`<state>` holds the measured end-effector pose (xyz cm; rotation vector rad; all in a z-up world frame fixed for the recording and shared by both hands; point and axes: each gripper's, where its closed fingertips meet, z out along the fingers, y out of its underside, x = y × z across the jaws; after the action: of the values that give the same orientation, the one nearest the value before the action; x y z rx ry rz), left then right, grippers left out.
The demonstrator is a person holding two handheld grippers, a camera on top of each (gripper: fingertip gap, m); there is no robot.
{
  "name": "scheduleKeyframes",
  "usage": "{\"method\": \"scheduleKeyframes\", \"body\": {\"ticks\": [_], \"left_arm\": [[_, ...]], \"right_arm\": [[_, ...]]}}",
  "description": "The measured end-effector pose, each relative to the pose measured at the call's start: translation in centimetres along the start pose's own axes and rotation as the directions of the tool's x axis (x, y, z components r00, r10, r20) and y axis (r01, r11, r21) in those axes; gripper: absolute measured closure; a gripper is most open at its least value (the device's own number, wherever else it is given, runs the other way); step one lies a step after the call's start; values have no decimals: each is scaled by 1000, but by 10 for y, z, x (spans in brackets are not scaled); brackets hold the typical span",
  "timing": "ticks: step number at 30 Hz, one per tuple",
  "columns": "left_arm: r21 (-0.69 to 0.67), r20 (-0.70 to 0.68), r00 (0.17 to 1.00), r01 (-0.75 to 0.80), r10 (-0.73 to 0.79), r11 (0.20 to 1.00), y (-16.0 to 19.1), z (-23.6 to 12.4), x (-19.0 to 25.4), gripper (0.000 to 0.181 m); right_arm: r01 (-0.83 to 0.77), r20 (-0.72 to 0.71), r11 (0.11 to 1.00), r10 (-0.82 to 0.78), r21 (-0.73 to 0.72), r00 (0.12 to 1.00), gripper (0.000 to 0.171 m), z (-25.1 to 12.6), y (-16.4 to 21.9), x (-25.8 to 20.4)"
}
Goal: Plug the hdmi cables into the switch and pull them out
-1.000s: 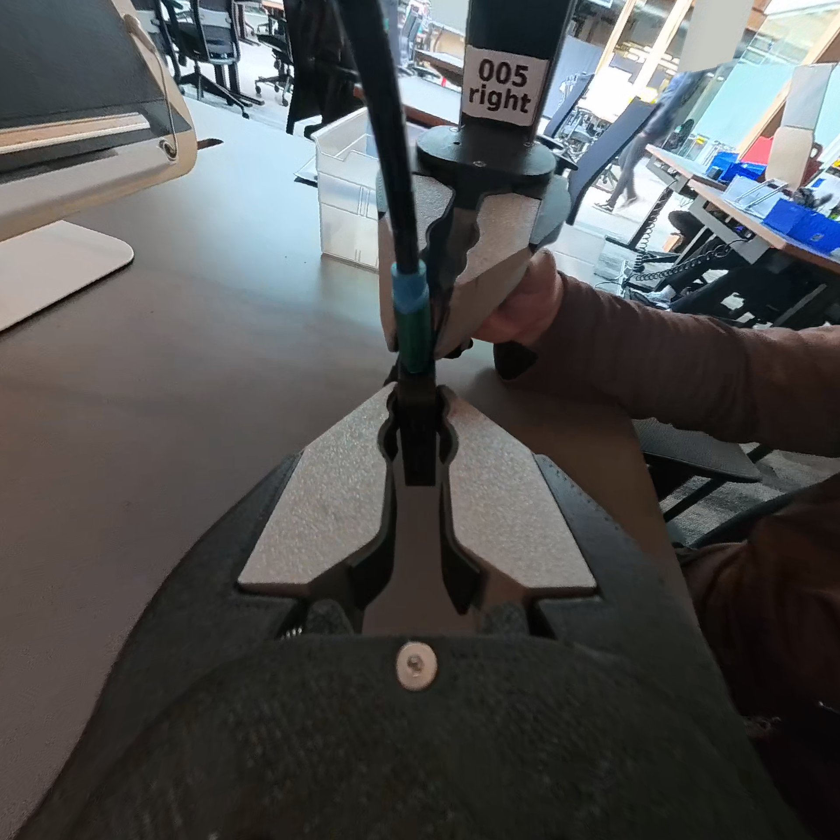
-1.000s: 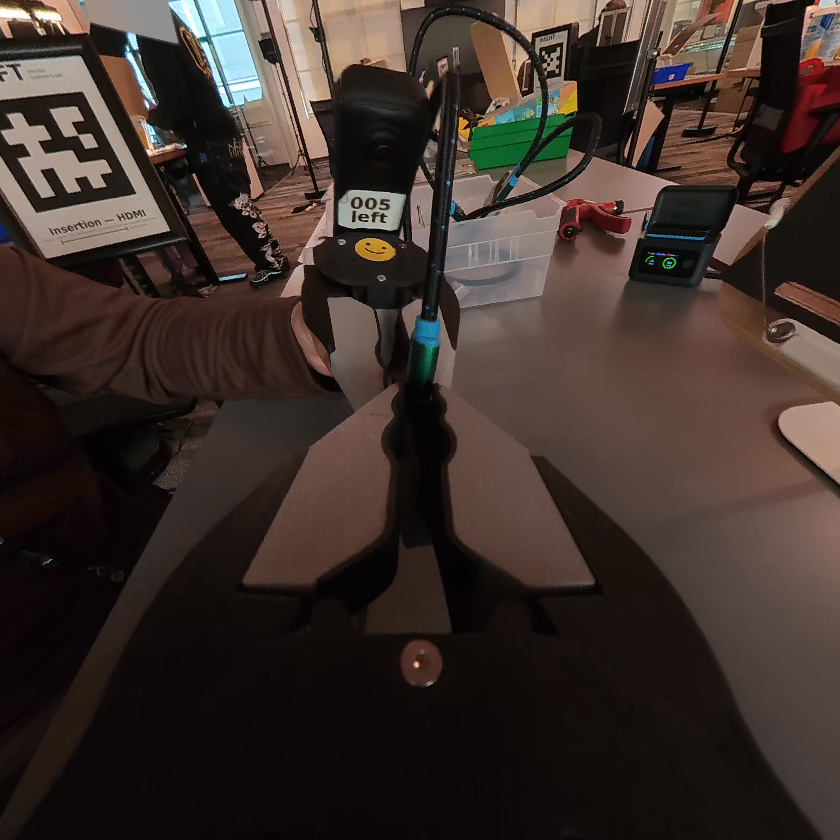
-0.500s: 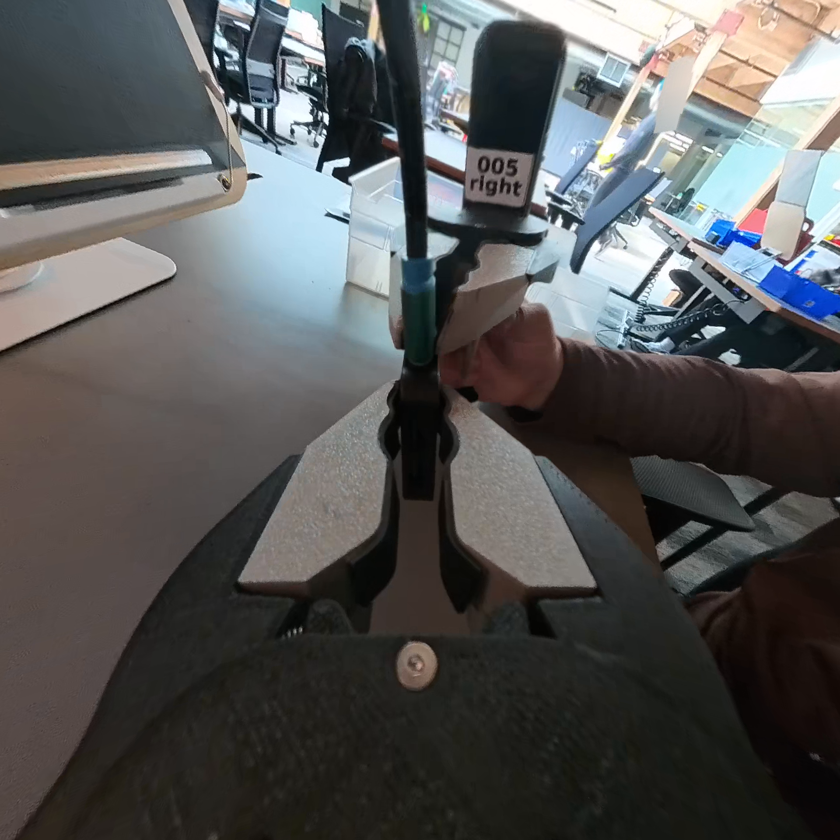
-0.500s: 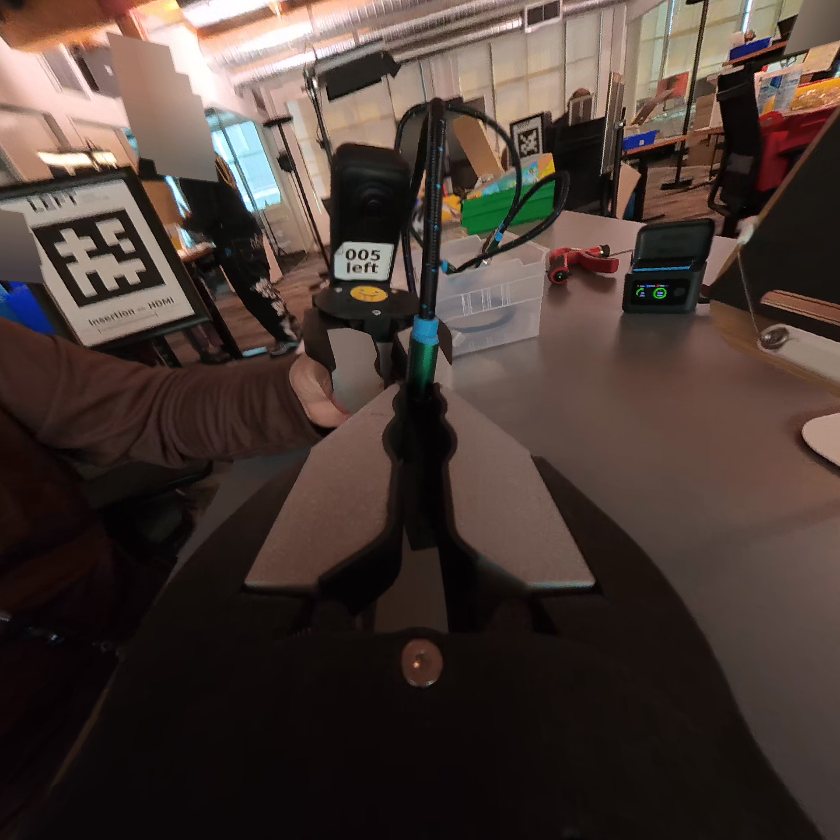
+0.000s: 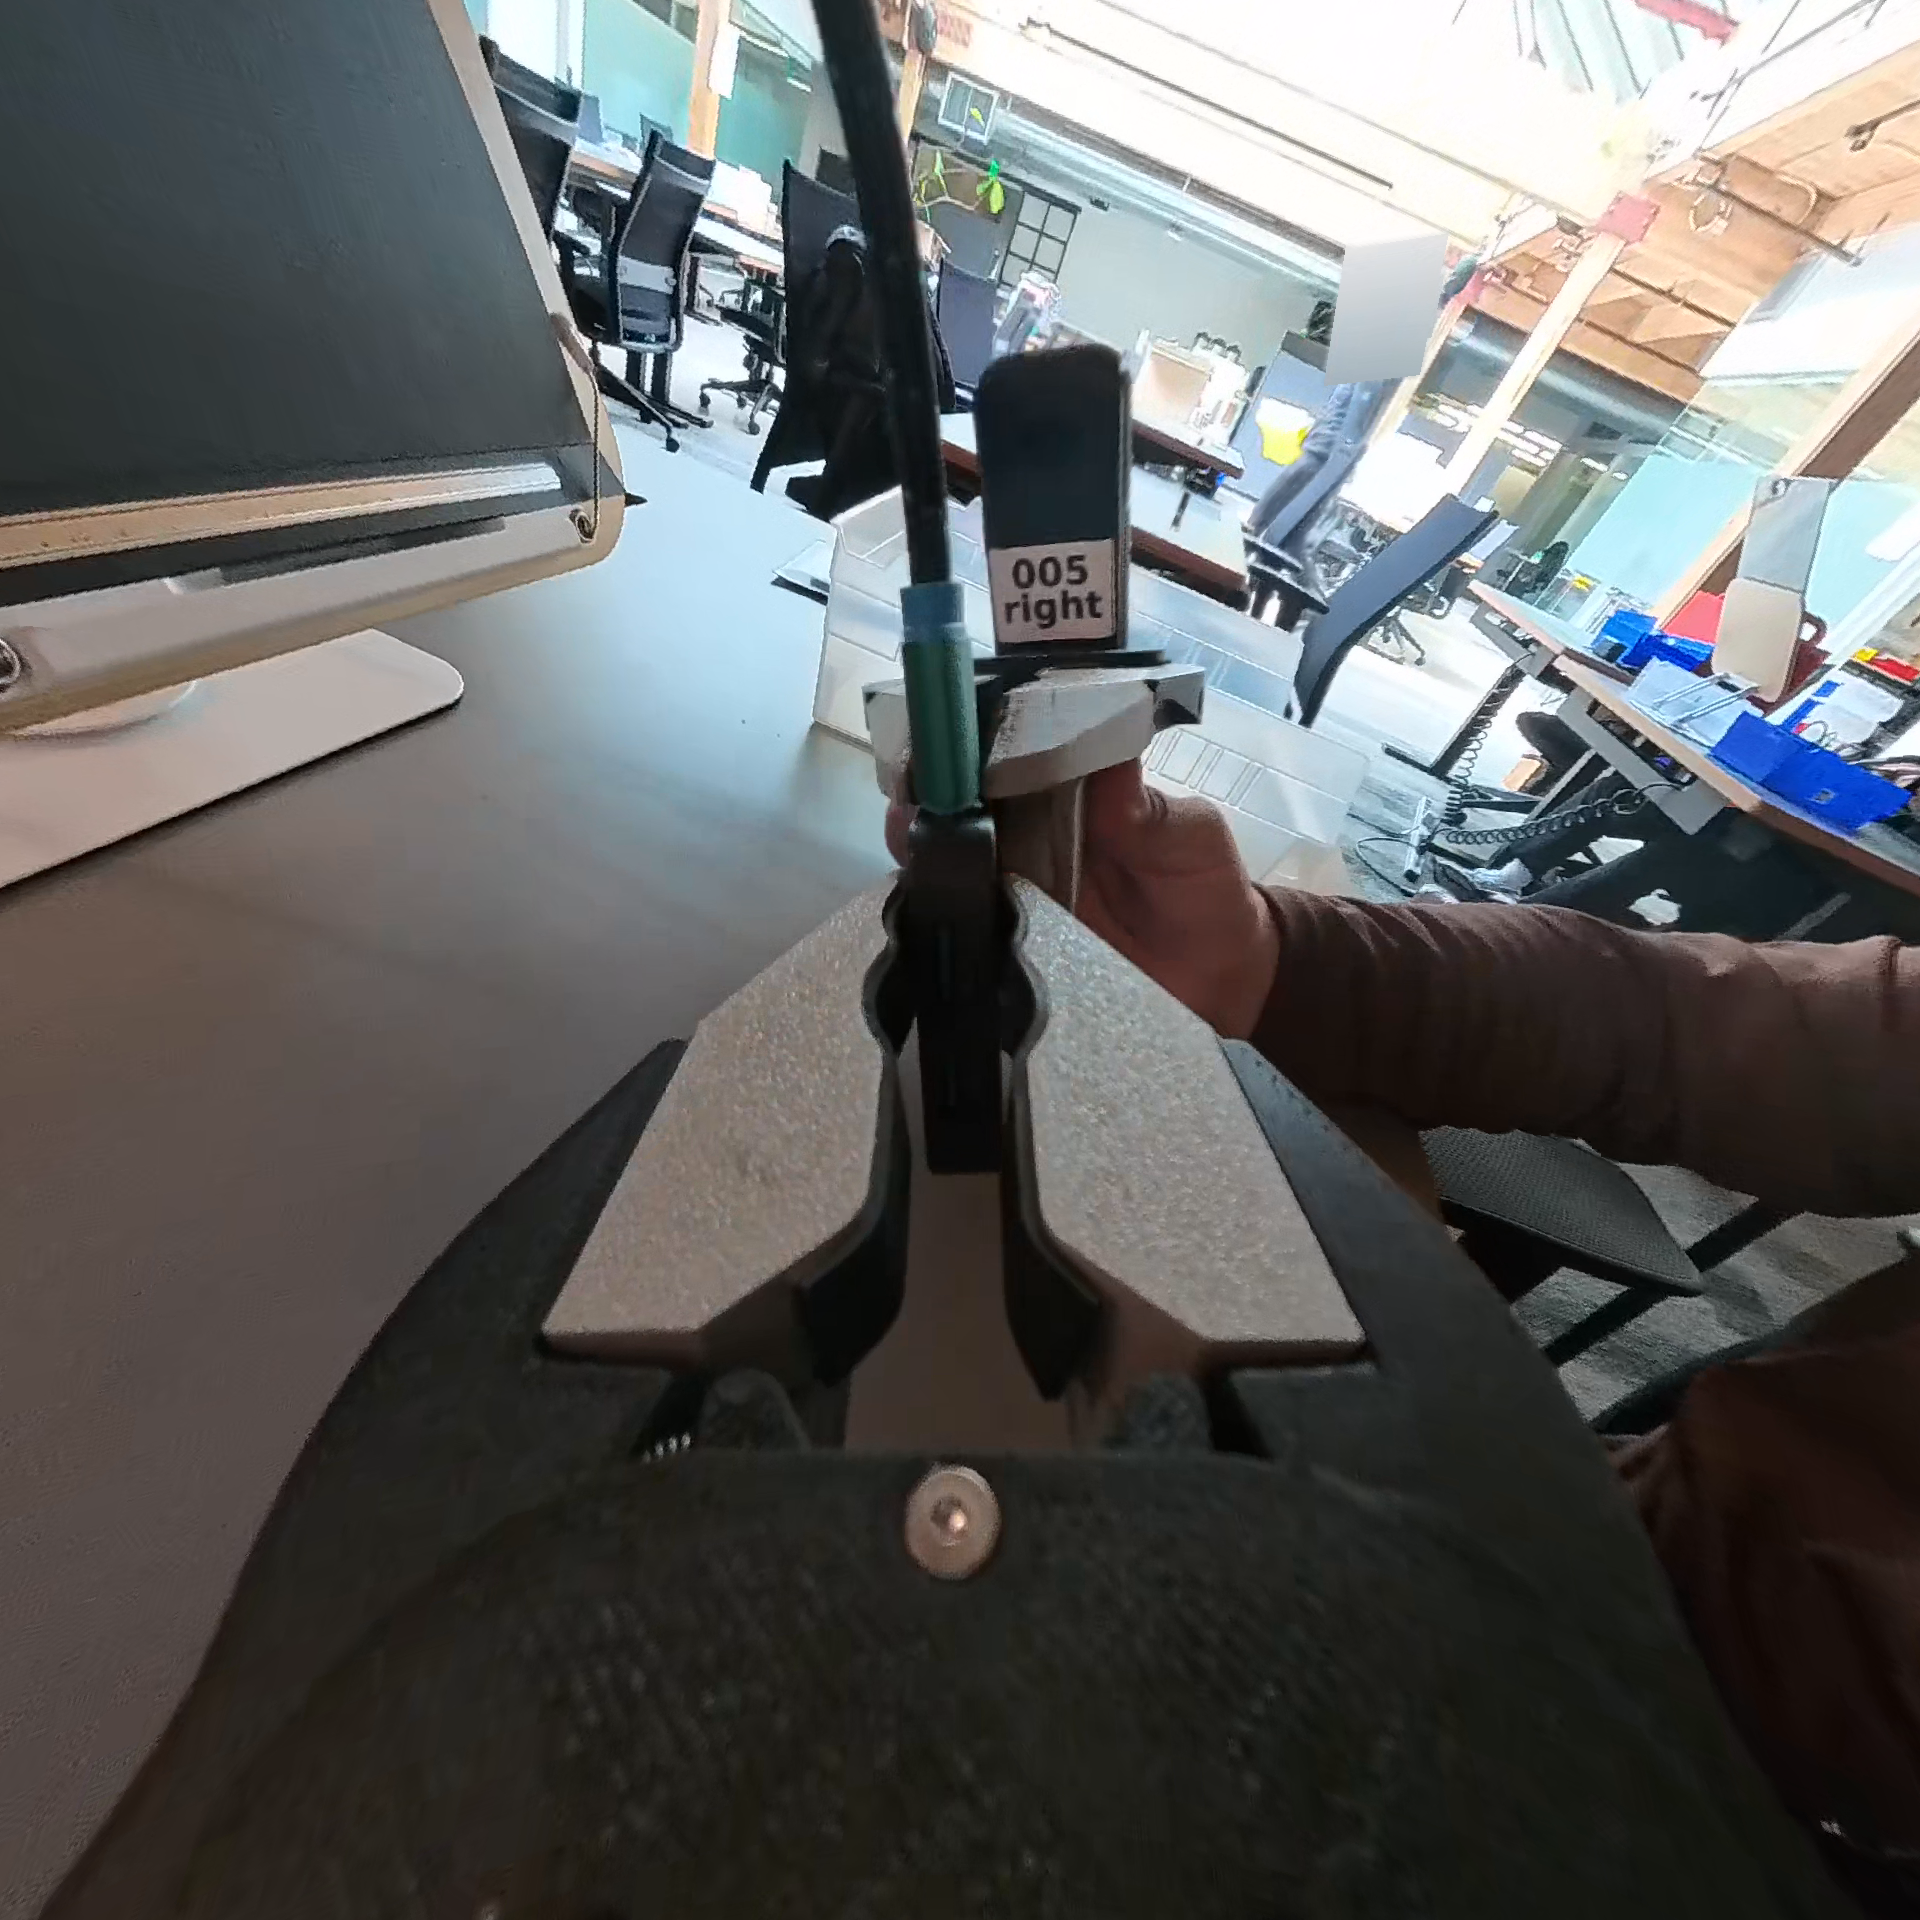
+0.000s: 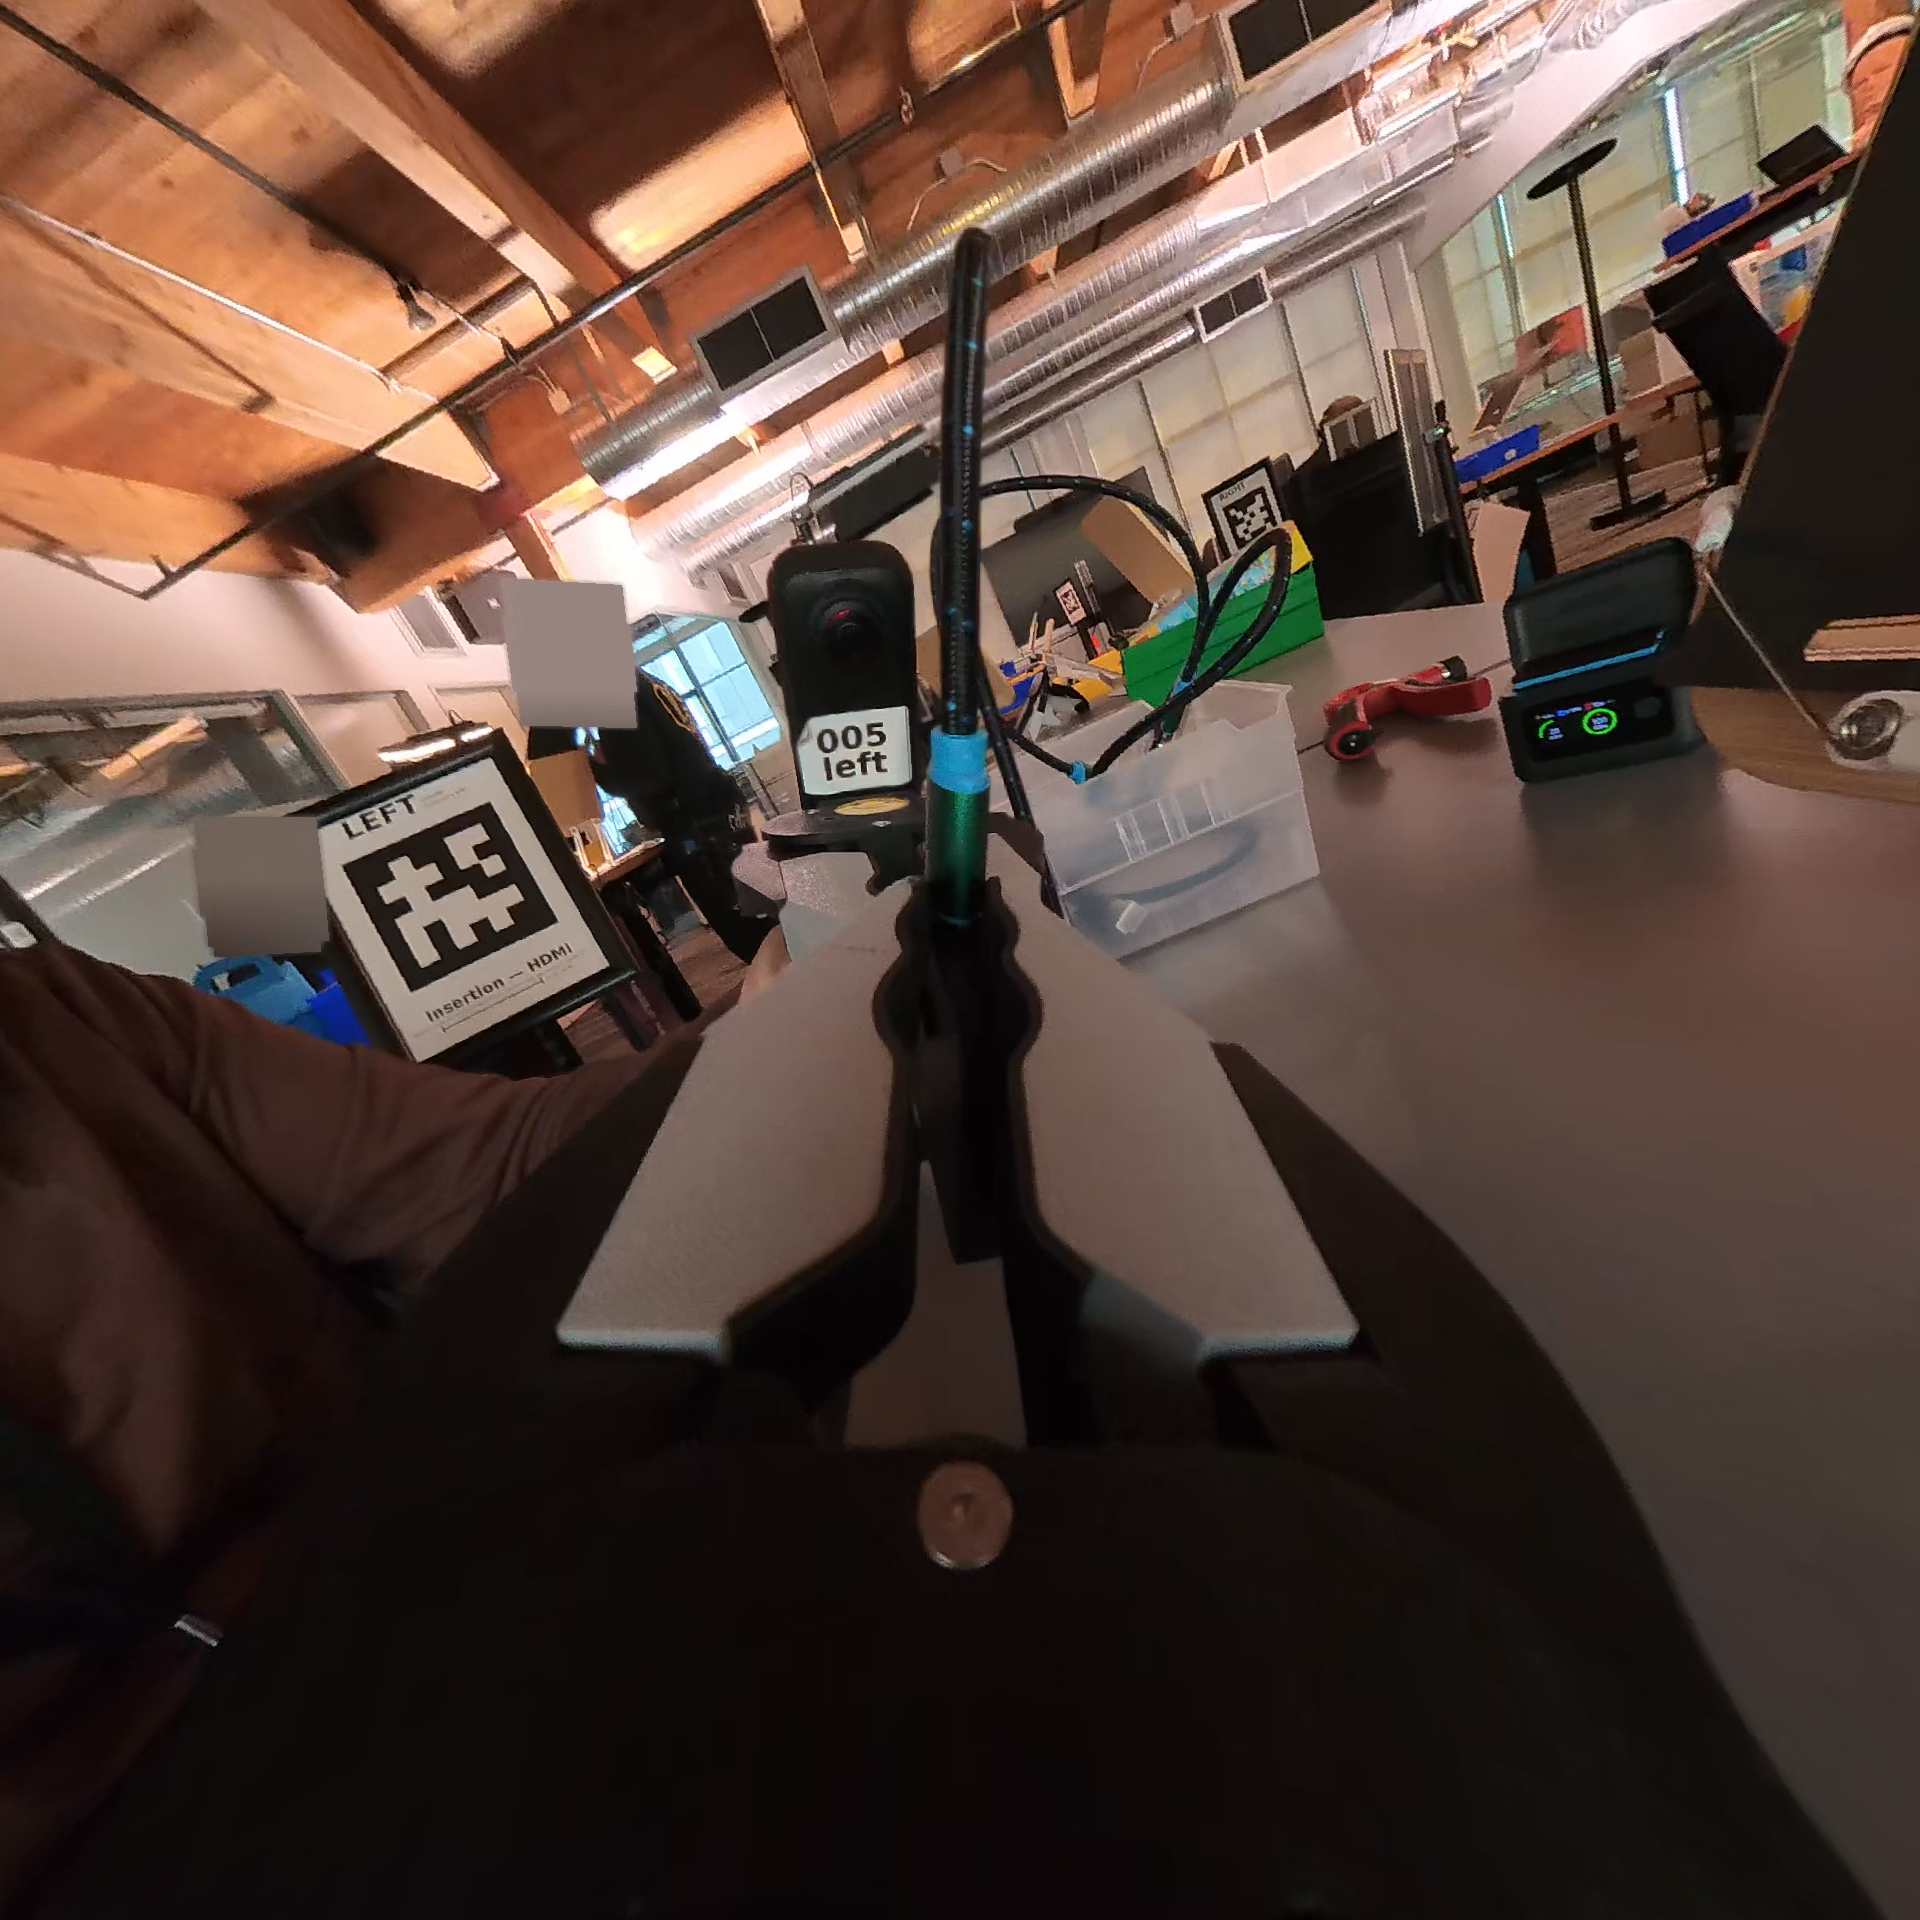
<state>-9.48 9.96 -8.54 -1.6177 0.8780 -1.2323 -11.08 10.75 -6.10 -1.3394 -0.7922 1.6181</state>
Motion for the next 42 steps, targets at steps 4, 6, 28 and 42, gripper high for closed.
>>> {"method": "scheduleKeyframes", "body": {"ticks": [4, 6, 28, 42], "left_arm": [[-17, 0, 1000, -17, 17, 1000, 2, -1, 1, 169], [-33, 4, 999, -36, 36, 999, 4, 0, 2, 169], [-55, -14, 999, -37, 36, 998, 10, 8, 8, 169], [-129, -34, 998, -58, 54, 990, 23, 12, 10, 169]], "right_arm": [[69, -5, 995, -69, -73, 998, 165, 2, 3, -2], [99, -4, 987, -101, -125, 995, 164, 0, 5, -4], [122, 19, 975, -120, -187, 993, 163, -8, 9, -8], [209, 13, 935, -215, -287, 977, 163, -9, 22, -10]]}}
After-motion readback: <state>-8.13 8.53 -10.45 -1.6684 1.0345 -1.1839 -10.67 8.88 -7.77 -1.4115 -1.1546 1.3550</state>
